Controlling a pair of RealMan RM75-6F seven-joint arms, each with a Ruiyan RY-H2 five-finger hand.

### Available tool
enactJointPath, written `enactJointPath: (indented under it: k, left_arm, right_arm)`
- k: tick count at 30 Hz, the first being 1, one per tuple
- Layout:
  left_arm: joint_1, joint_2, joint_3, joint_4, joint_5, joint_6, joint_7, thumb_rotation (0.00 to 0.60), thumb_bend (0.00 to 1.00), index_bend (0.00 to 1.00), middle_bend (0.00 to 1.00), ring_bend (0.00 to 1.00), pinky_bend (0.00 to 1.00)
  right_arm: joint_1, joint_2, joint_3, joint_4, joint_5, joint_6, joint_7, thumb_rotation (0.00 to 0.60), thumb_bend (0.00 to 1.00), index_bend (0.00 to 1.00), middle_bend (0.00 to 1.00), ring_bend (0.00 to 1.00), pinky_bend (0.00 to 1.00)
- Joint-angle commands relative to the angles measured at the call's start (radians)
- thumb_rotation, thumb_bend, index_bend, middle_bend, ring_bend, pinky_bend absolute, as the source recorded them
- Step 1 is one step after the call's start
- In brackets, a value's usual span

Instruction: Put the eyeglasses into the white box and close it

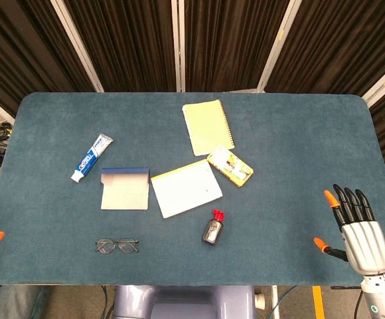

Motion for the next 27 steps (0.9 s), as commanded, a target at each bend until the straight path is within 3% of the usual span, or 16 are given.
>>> enactJointPath:
  k: [1, 10, 15, 21, 25, 27]
  left_arm:
    - [-0.002, -0.001, 0.000, -0.001, 0.000, -0.003, 0.004, 0.600, 0.00, 0.00, 0.00, 0.00, 0.00]
    - [-0.010, -0.012, 0.012, 0.002, 0.004, -0.030, 0.014, 0.600, 0.00, 0.00, 0.00, 0.00, 0.00]
    - [-0.059, -0.038, 0.044, -0.020, 0.029, -0.144, 0.030, 0.600, 0.00, 0.01, 0.00, 0.00, 0.00]
    - [-0.152, -0.086, 0.044, -0.067, -0.018, -0.326, 0.030, 0.600, 0.01, 0.28, 0.00, 0.00, 0.00]
    - [-0.230, -0.157, 0.012, -0.091, -0.120, -0.447, 0.121, 0.600, 0.14, 0.41, 0.00, 0.00, 0.00]
    - [-0.260, -0.201, -0.008, -0.097, -0.189, -0.479, 0.186, 0.600, 0.20, 0.42, 0.00, 0.00, 0.00]
  right_arm:
    - [-0.001, 0.002, 0.000, 0.000, 0.002, 0.001, 0.002, 0.600, 0.00, 0.00, 0.00, 0.00, 0.00]
    - [-0.002, 0.008, 0.005, -0.004, 0.009, 0.004, 0.013, 0.600, 0.00, 0.00, 0.00, 0.00, 0.00]
    - [-0.005, 0.017, 0.007, -0.011, 0.009, 0.012, 0.032, 0.600, 0.00, 0.00, 0.00, 0.00, 0.00]
    - [-0.005, 0.029, 0.011, -0.016, 0.013, 0.016, 0.061, 0.600, 0.00, 0.00, 0.00, 0.00, 0.00]
    - [-0.004, 0.034, 0.009, -0.013, 0.014, 0.010, 0.077, 0.600, 0.00, 0.00, 0.00, 0.00, 0.00]
    - [-0.003, 0.035, 0.007, -0.012, 0.014, 0.008, 0.080, 0.600, 0.00, 0.00, 0.00, 0.00, 0.00]
